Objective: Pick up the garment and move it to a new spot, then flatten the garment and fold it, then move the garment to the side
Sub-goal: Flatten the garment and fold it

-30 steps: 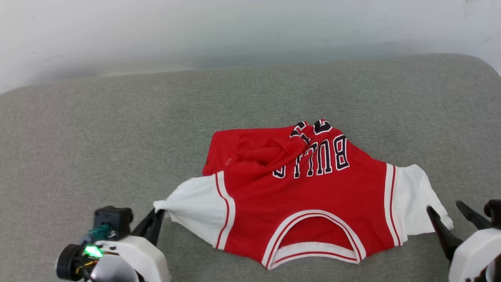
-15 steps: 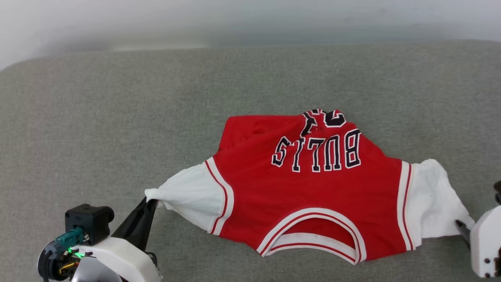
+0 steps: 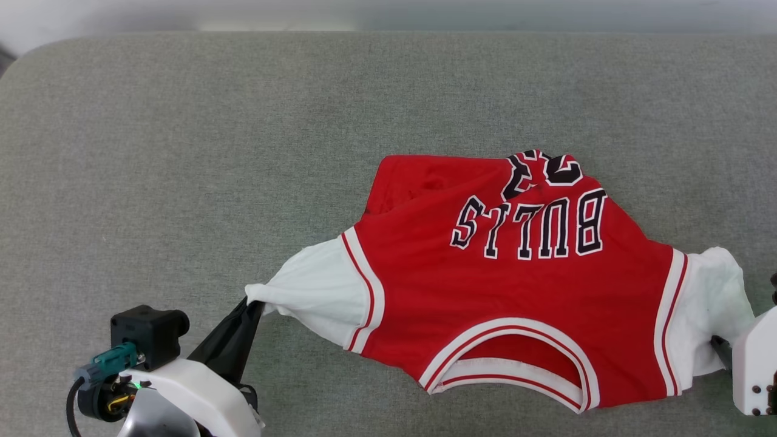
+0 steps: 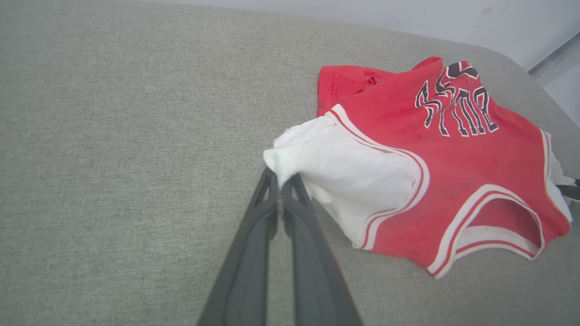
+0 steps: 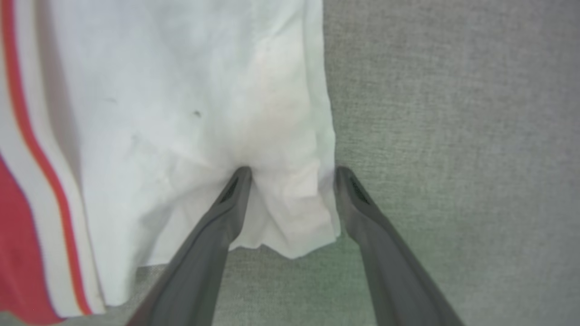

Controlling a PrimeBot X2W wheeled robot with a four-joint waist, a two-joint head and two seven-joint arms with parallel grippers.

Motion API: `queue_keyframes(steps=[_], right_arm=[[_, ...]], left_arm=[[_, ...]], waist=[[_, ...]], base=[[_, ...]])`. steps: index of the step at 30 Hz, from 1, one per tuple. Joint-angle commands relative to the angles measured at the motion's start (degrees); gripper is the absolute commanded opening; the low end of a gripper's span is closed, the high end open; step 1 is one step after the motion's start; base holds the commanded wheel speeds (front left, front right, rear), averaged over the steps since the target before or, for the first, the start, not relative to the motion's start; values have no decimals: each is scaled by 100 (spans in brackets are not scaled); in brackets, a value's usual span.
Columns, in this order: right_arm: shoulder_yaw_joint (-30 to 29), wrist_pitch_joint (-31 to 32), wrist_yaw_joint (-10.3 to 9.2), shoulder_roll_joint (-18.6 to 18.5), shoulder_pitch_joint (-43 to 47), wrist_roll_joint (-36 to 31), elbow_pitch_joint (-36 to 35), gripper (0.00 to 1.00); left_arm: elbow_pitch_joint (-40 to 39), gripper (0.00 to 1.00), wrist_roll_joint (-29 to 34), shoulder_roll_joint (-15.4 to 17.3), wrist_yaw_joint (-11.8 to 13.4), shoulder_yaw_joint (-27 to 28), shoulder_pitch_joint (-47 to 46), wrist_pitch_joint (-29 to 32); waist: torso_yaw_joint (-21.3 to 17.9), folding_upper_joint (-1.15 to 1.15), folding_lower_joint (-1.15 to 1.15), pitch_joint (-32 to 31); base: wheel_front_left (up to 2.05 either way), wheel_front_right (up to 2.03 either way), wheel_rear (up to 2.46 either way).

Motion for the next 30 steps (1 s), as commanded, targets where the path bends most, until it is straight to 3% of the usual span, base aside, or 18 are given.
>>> queue_keyframes(steps=[1,3,13,21,30], right_arm=[[355,106,69,317,137,174,305,48],[463,-11,70,304,131,266,341,0],[404,-481,39,-191,4,822,-131,0],[75,-157,33,-550,-222,1690,-1199,0],[-383,424,33,-277,-1017,2390,-2210,0]], left_arm=[[15,0,-27,0,-19,23,-45,-34],[65,0,-42,22,-26,34,-54,-40],[269,0,-248,117,-48,165,226,-34],[-141,0,-382,383,15,601,294,-79],[-791,0,-653,881,48,1384,-291,124]], waist=[[16,0,0,2],[19,0,0,-32],[-162,0,0,-822],[-337,0,0,-1482],[-488,0,0,-1833]], base=[[0,0,0],[0,0,0],[0,0,0],[0,0,0],[0,0,0]])
